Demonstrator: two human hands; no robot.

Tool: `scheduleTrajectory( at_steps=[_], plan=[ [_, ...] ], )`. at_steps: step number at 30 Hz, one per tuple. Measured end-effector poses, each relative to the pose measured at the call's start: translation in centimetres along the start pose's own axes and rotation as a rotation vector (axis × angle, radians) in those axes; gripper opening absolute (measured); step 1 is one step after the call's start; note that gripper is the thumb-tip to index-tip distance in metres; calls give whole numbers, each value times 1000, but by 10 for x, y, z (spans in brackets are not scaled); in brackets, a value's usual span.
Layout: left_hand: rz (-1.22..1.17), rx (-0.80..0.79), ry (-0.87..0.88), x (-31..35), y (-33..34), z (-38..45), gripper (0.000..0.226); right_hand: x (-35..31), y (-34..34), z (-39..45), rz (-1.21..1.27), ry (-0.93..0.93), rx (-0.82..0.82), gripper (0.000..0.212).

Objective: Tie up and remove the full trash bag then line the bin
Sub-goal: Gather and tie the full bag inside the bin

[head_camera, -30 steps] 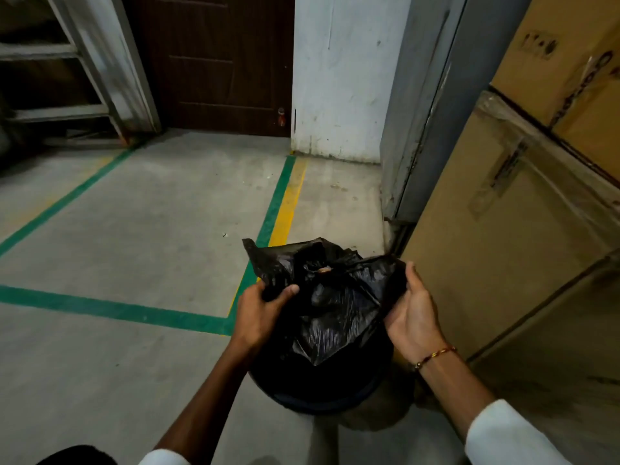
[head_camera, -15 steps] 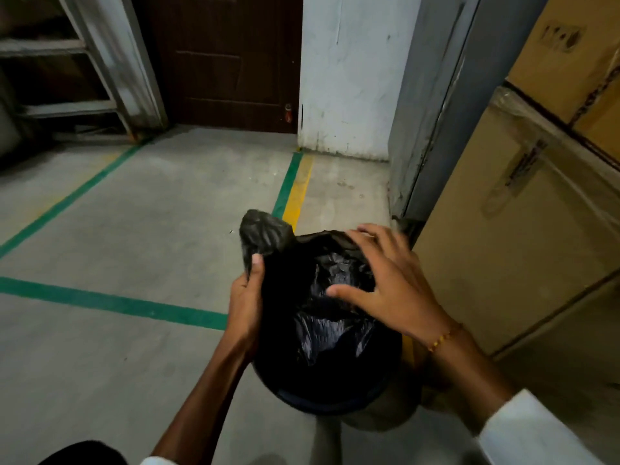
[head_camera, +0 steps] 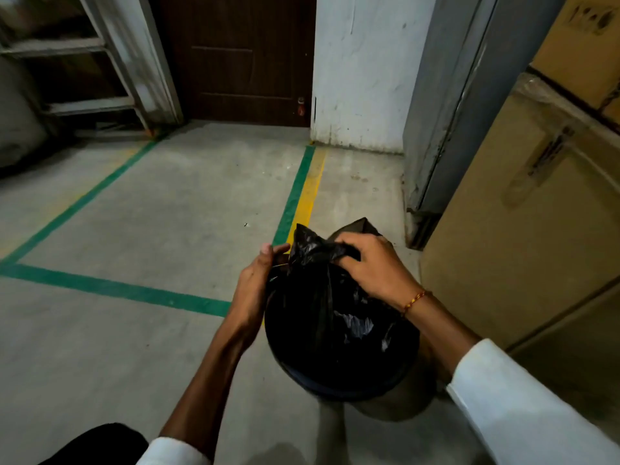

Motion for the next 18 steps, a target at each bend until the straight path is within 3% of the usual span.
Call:
scheduleTrajectory(
  at_steps=[4,6,8,10,12,18],
  plan=[
    [376,-410,-31,-17,22,-9,73,-20,-15,2,-131,-109,11,16],
    [577,-485,63,-16,42,-12,92,-38,-21,3,-163,-207,16,16],
    [628,-392,200,-8,54,-9,102,-56,-23,3,-190,-287,7,17],
    [569,-231,229,-4,52,1,108,-71,-21,4,-197,-353,-20,17],
    [515,-169,212,-9,53,10,111,-87,-17,2,-203,-416,-51,18],
    [395,-60,145,-23,61,16,60,-106,-4,-2,-226,-464,-116,18]
  ],
)
Point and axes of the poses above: each hand's wrist, its own z-axis towards the middle knuckle, its own y-axis out of the palm, x = y × z, the point moved 7 cm from there along z, towards the middle knuckle, and after that the axes turned 14 degrees about z, right-handed, at the moved point
